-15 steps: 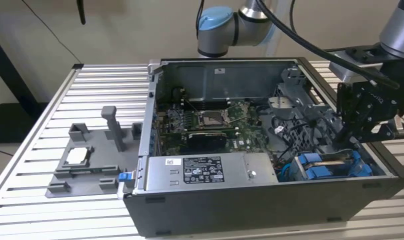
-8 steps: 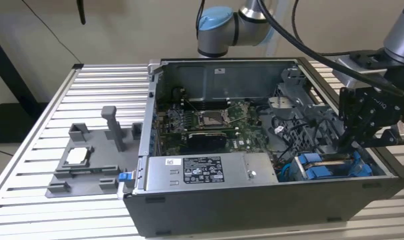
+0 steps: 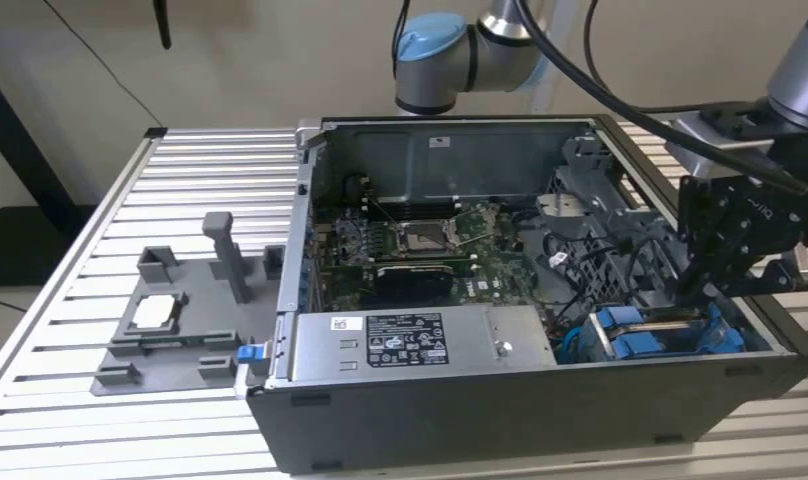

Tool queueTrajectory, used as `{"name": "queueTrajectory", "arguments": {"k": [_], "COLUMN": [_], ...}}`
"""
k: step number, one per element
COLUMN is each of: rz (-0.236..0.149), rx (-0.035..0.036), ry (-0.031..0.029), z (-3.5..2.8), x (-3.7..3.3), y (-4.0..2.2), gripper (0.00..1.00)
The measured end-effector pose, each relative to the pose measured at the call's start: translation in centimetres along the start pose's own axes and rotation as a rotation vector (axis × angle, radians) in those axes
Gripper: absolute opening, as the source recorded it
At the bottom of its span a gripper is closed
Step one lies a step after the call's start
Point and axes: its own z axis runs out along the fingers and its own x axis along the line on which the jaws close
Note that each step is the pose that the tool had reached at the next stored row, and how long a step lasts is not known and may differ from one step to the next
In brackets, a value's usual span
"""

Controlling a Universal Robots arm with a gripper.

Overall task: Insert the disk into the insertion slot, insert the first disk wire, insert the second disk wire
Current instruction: 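Insert the first disk wire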

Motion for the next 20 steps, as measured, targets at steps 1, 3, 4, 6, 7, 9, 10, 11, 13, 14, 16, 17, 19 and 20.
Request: {"name": "queueTrajectory", "arguments": {"k": [1,3,4,6,7,9,10,11,13,14,16,17,19,20], "rz": [0.000,0.000,0.000,0.000,0.000,0.001,0.001,0.001,0.002,0.003,0.004,0.005,0.006,0.007], "rx": [0.0000,-0.0013,-0.0031,-0.0064,-0.0075,-0.0090,-0.0092,-0.0093,-0.0093,-0.0093,-0.0094,-0.0093,-0.0093,-0.0093], "ry": [-0.0002,-0.0017,-0.0025,-0.0051,-0.0064,-0.0080,-0.0081,-0.0081,-0.0084,-0.0087,-0.0088,-0.0091,-0.0099,-0.0107], "z": [0.06,0.20,0.25,0.33,0.36,0.41,0.42,0.43,0.50,0.54,0.62,0.65,0.69,0.71], "x": [-0.01,-0.04,-0.05,-0.10,-0.11,-0.11,-0.12,-0.12,-0.12,-0.12,-0.12,-0.12,-0.12,-0.12], "y": [0.00,-0.02,-0.04,-0.03,-0.03,-0.03,-0.04,-0.04,-0.04,-0.04,-0.05,-0.06,-0.09,-0.10], "gripper": [0.19,0.19,0.19,0.19,0.19,0.19,0.19,0.19,0.19,0.19,0.19,0.19,0.19,0.19]}}
